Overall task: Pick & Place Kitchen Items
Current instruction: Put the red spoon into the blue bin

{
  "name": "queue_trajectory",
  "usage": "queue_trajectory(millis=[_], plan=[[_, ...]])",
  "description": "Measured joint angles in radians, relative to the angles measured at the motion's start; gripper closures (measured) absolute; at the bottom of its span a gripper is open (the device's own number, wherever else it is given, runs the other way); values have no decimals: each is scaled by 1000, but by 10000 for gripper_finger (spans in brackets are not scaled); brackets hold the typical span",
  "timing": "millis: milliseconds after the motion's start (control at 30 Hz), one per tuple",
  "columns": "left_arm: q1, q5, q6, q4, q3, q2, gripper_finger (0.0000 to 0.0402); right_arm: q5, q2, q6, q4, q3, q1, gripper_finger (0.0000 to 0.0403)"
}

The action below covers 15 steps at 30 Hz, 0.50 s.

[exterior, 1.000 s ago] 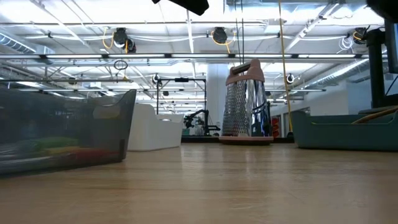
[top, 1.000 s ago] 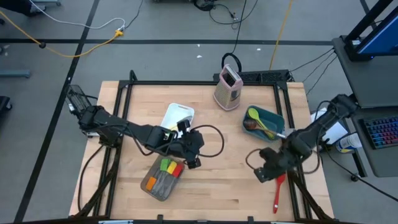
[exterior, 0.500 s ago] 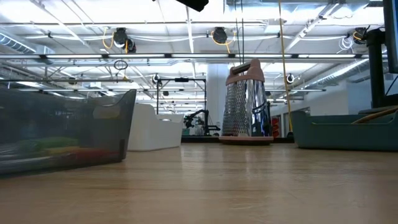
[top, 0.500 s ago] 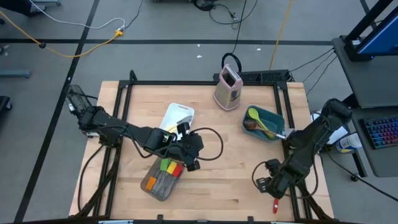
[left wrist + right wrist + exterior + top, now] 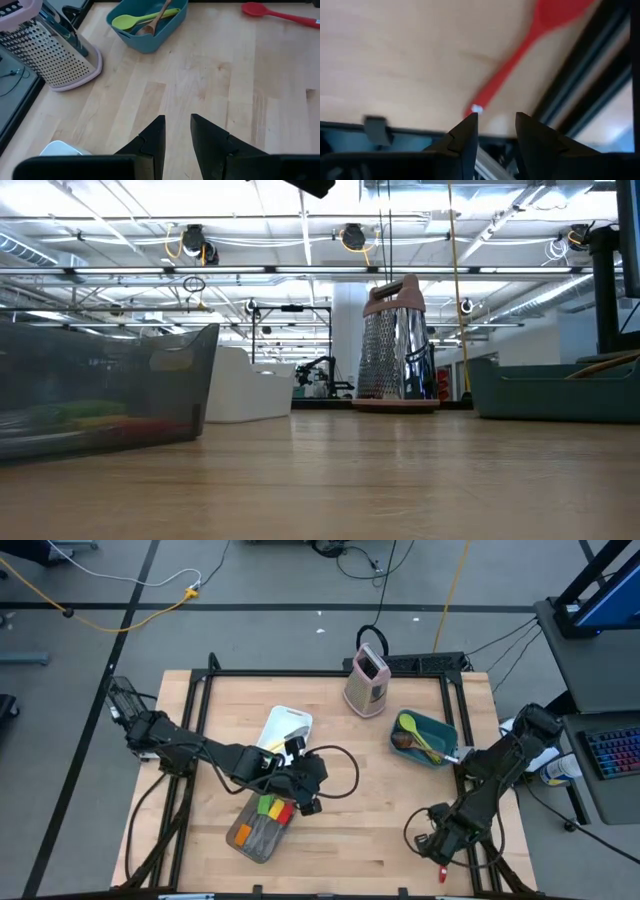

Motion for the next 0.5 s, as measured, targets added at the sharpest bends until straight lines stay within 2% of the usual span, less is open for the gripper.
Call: queue_trajectory(millis=[133,200,367,500], plan=[[0,0,0,0,0,0,305,-122,40,-17,64,0,-9,275],[0,0,-1,1,0,0,305,-137,54,-40,103,0,-24,275],[0,0,-2,1,0,0,305,42,69,-162,152,0,-70,275],[-4,0,-3,-2,0,0,305,97,69,-185,187,0,-90,275]])
